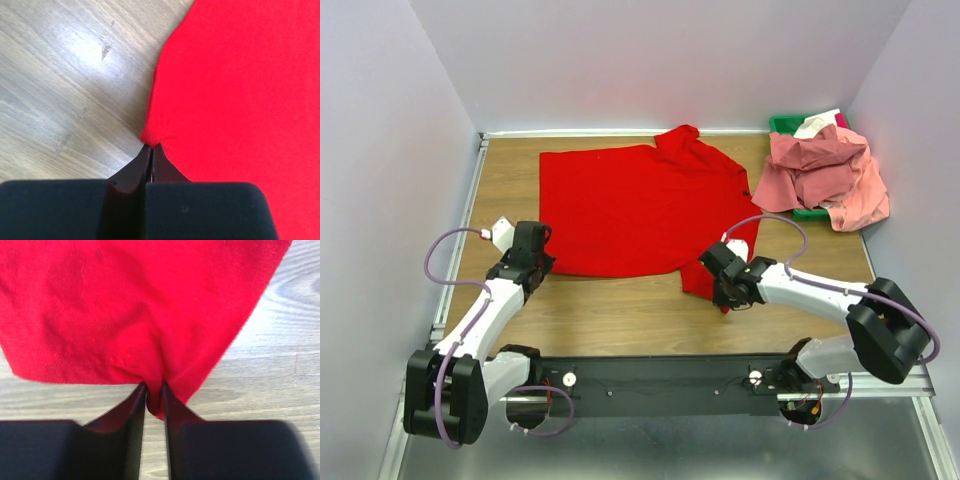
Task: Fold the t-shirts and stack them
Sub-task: Fold the tshirt
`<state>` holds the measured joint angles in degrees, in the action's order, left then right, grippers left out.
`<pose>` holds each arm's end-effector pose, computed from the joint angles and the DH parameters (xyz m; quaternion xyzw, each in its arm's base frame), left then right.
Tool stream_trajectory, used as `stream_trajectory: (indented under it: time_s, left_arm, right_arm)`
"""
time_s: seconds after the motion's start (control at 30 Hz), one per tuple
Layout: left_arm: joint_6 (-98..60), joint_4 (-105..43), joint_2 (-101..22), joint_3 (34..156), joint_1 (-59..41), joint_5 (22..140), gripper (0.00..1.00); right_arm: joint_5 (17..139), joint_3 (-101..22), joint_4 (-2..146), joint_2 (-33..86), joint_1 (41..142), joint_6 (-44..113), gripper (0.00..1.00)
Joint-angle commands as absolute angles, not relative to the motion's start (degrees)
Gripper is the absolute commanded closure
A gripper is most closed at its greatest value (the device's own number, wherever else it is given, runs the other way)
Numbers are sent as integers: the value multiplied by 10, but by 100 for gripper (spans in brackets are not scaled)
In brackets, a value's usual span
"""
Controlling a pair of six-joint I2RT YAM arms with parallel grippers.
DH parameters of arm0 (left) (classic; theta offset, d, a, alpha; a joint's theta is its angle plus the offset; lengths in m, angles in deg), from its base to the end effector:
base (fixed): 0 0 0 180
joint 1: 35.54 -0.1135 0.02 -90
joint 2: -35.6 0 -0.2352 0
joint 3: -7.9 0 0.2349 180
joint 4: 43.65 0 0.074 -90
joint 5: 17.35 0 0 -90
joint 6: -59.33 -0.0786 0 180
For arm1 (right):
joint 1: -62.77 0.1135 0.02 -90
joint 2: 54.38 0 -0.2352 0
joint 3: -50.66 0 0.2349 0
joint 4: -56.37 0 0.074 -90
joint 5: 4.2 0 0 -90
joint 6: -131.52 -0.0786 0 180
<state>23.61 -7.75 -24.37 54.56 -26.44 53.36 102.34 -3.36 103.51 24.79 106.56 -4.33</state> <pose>0.2289 -0.0104 0.1509 -0.4089 0.8307 -0.0469 0.3748 0.1843 0.1457 0.1024 0.0397 0.9773 0.0066 0.2082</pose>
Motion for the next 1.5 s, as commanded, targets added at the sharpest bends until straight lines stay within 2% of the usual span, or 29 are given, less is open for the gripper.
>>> stream_trajectory:
  time_s: [0.0,0.07,0.23,0.5,0.63,0.83,1.17,1.33,1.47]
  left_arm:
    - [251,-58,-227,549,-268,501,100]
    - [254,-56,-222,544,-268,502,100]
    - [278,-12,-195,552,-268,498,100]
    - [350,46,-106,538,-268,498,100]
    - [374,64,-69,536,-268,494,100]
    - [364,60,-48,540,-268,494,100]
    - [322,-19,-105,546,-268,523,100]
    - [317,-14,-149,571,-268,507,100]
    - [314,-34,-174,579,-268,509,100]
  right_arm:
    - [971,17,1049,239,1067,-42,79]
    - [950,31,1050,225,1067,-43,100]
    - [864,58,1059,177,1071,-36,99]
    - [831,48,1198,50,1132,-92,100]
    - [843,32,1225,38,1156,-97,100]
    - [934,-32,1229,65,1156,-83,99]
    - [1167,-174,1222,124,1127,-61,100]
    - [1201,-220,1200,159,1099,-32,100]
    - [1173,-224,1142,172,1046,8,100]
